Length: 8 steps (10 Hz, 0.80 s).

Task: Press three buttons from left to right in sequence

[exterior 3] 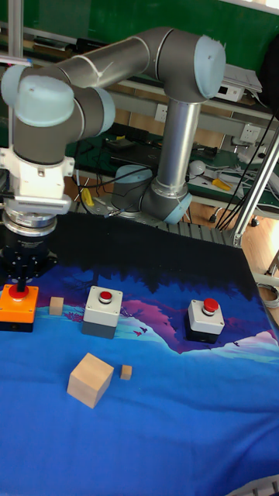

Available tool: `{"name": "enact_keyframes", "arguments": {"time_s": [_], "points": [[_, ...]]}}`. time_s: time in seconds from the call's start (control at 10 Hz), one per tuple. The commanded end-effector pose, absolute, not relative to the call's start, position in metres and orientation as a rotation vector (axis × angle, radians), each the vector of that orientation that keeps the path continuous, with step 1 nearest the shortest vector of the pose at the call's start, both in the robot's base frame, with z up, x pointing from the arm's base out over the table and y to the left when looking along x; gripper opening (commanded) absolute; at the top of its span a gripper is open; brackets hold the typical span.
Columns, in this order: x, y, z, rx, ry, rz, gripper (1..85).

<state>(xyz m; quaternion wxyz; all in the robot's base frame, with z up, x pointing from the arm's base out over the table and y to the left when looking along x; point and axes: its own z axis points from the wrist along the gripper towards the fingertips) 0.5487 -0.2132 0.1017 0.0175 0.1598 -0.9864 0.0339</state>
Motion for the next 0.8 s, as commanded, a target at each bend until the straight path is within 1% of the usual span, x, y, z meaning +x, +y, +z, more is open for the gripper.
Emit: {"name": "enact_keyframes", "arguments": {"time_s": [0.0,0.4,0.5,0.6,0.7], "points": [[0.5531,-0.2233,0.1076,0.454,-3.101,0.029,1.0],[0.544,-0.2179,0.1031,0.404,-3.089,-0.04,1.0],[0.5442,-0.2173,0.1023,0.368,-3.093,-0.03,1.0],[0.544,-0.2256,0.1015,0.369,-3.089,0.027,1.0],[0.5439,-0.2261,0.1014,0.369,-3.089,0.029,1.0]]}}
